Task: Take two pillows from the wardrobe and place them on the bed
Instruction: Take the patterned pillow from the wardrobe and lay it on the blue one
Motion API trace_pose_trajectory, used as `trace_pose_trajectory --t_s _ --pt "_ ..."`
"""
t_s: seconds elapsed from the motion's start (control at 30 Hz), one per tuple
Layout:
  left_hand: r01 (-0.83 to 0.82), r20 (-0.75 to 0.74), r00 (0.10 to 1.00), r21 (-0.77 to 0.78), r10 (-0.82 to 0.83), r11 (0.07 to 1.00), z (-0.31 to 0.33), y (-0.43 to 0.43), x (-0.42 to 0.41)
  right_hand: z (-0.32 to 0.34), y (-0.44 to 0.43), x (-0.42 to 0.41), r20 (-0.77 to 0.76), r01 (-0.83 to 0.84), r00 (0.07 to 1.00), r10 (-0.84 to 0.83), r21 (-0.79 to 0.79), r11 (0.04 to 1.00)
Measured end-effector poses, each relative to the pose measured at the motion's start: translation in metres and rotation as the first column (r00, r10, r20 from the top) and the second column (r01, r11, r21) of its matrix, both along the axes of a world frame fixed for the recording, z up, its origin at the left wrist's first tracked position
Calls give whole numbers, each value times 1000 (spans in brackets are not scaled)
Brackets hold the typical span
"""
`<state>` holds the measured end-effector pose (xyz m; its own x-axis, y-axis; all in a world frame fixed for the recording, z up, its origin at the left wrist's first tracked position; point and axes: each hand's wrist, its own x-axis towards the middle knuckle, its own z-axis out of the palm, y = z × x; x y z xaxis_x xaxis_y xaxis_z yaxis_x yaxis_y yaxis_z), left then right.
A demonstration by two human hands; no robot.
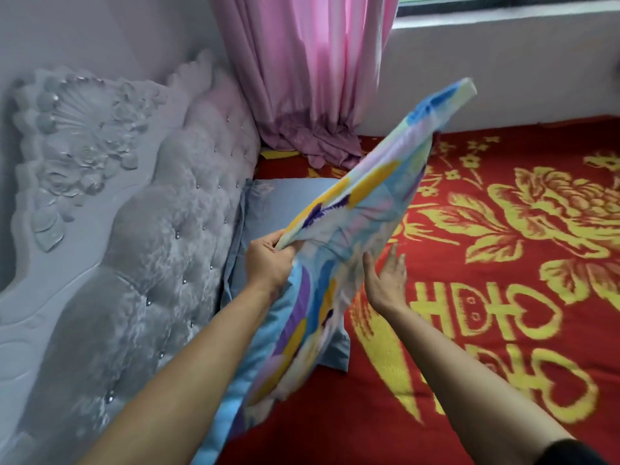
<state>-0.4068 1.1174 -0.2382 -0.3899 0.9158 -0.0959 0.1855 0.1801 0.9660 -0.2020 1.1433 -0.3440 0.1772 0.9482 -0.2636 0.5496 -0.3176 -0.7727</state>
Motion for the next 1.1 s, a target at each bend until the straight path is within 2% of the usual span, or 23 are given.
trace_pose_trajectory --t_s 0.1,0.17,0.23,0.3,0.37,0.43,0.5,0.53,0.57,0.63,0.73,0.83,0.9,0.97,1.03,1.07,1.1 --pt "4 291 957 -44 9 999 -10 35 -28 -13 17 -38 76 -78 995 68 141 987" --pt "7 438 898 -85 31 996 -24 57 -50 -21 29 -67 103 -70 994 45 256 964" --pt "14 553 832 -110 50 994 -46 79 -74 -32 45 -92 85 16 995 -49 358 934" --pt "-4 600 796 -133 84 991 -76 95 -102 -52 61 -114 97 23 993 -66 390 921" --pt "-36 527 841 -172 123 984 -111 104 -125 -83 70 -131 190 -107 981 42 345 932" --pt "-38 371 919 -252 133 967 -159 109 -145 -130 75 -145 341 -336 902 264 171 926" --pt "43 217 975 -384 44 923 -208 106 -159 -181 66 -150 450 -498 745 493 -118 859" --pt "85 123 992 -440 -34 894 -230 103 -162 -204 59 -150 463 -510 698 546 -215 833" --pt "106 18 994 -485 -111 868 -253 100 -163 -223 53 -150 487 -501 677 551 -243 830" --pt "89 -149 967 -565 -207 820 -294 92 -161 -246 49 -152 537 -481 668 516 -218 849" --pt "78 -225 933 -633 -281 770 -341 77 -151 -268 52 -154 521 -492 670 529 -222 842" --pt "22 -302 912 -642 -279 766 -367 81 -148 -276 59 -156 503 -490 685 527 -217 844" --pt "-18 -366 885 -644 -288 765 -374 87 -150 -271 59 -161 526 -486 703 478 -135 863" --pt "-42 -400 876 -619 -269 784 -378 85 -154 -263 53 -160 534 -456 768 353 70 887" --pt "-75 -430 874 -579 -226 812 -379 79 -155 -261 52 -146 460 -340 870 178 300 891" --pt "-100 -455 867 -559 -204 823 -377 77 -153 -260 55 -134 421 -236 903 82 328 915" --pt "-131 -498 848 -530 -183 838 -376 75 -150 -260 57 -122 407 -101 913 -24 282 954"
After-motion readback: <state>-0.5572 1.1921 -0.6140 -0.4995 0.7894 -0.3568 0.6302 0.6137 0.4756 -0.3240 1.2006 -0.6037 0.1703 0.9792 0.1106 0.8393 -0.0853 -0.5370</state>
